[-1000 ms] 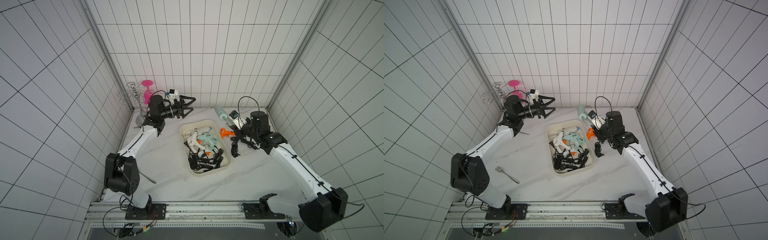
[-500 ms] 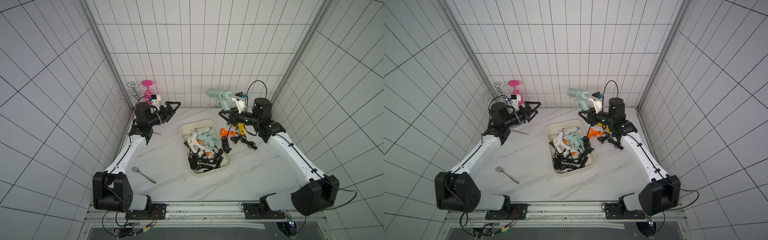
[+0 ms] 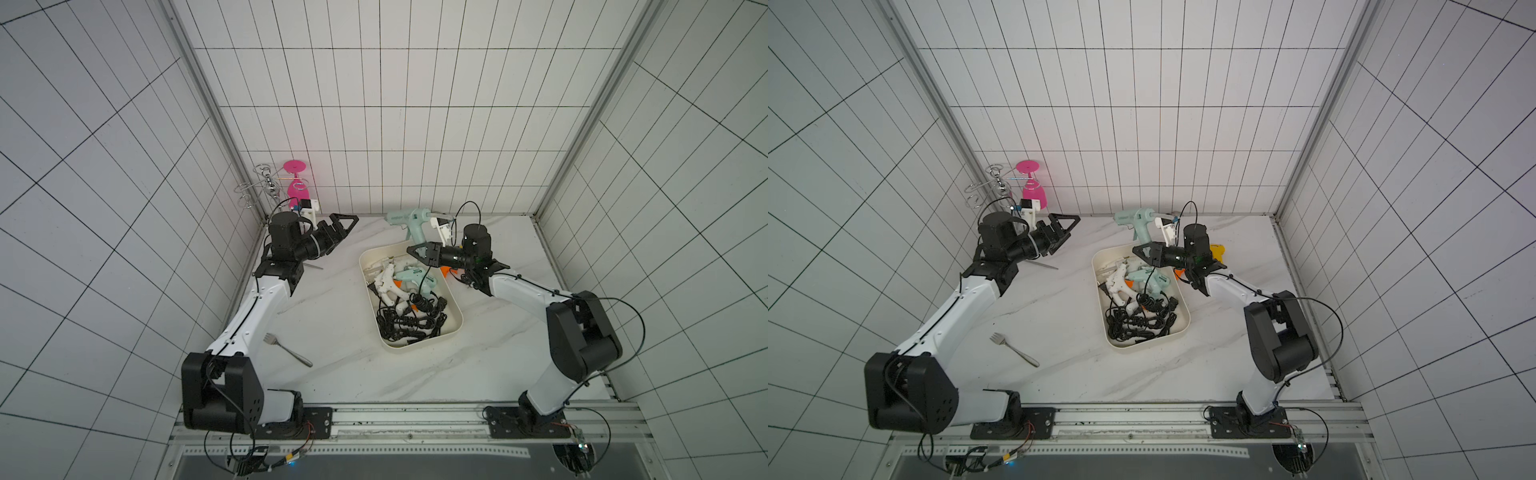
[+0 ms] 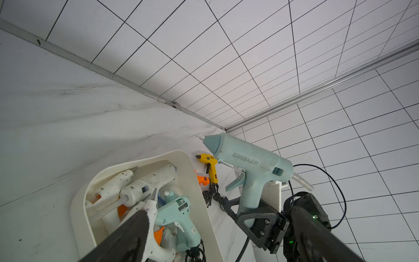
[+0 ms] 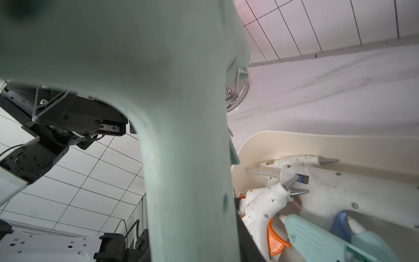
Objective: Put the hot melt glue gun into the storage box
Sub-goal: Place the hot melt adhesive gun in the storage box.
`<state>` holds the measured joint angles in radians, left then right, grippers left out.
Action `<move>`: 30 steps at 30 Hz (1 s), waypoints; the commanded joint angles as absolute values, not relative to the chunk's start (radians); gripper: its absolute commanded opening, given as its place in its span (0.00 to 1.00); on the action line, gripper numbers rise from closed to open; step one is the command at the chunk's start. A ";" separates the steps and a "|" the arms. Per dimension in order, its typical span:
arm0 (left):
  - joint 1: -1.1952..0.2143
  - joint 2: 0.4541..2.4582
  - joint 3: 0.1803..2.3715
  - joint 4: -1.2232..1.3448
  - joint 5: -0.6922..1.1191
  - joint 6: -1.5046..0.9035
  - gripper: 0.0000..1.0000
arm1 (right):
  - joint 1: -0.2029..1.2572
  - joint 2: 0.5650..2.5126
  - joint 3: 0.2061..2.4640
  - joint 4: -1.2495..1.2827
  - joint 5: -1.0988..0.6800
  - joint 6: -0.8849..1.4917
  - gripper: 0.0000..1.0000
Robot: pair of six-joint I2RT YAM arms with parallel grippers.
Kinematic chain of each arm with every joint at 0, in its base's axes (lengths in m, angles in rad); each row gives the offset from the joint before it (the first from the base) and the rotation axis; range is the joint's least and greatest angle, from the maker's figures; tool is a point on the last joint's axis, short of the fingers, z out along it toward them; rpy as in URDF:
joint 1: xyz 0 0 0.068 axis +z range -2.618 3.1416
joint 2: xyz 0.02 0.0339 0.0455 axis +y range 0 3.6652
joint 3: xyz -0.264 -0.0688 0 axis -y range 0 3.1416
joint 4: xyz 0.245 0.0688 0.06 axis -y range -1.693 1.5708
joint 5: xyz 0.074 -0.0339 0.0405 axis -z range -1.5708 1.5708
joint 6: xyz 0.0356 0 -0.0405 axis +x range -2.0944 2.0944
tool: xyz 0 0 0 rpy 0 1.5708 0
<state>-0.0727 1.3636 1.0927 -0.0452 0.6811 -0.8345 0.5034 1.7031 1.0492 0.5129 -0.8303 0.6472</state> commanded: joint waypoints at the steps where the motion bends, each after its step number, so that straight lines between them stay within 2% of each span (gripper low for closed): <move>1: -0.069 1.342 1.072 -0.075 0.670 -0.803 0.99 | 0.514 1.683 1.001 0.703 -0.855 0.741 0.00; 5: -0.071 1.347 1.055 -0.090 0.669 -0.797 0.99 | 0.520 1.708 0.953 0.668 -0.880 0.791 0.00; 10: -0.076 1.363 1.039 -0.100 0.670 -0.798 0.99 | 0.517 1.777 0.903 0.763 -0.927 0.925 0.00; 19: -0.116 1.407 1.040 -0.173 0.674 -0.762 0.99 | 0.511 1.903 0.899 0.791 -0.969 1.072 0.01; 22: -0.133 1.418 1.036 -0.199 0.676 -0.750 0.99 | 0.511 1.930 0.873 0.817 -0.974 1.148 0.03; 24: -0.139 1.419 1.024 -0.203 0.677 -0.749 0.99 | 0.510 1.933 0.852 0.807 -0.973 1.189 0.07; 27: -0.144 1.417 1.003 -0.204 0.677 -0.747 0.99 | 0.512 1.911 0.828 0.743 -0.972 1.210 0.17; 30: -0.147 1.414 0.993 -0.203 0.677 -0.746 0.99 | 0.513 1.844 0.817 0.596 -0.941 1.157 0.38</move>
<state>-0.1440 1.4067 1.0046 -0.1959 0.6781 -0.7689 0.5102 1.8988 0.8600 0.7506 -0.9367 1.1629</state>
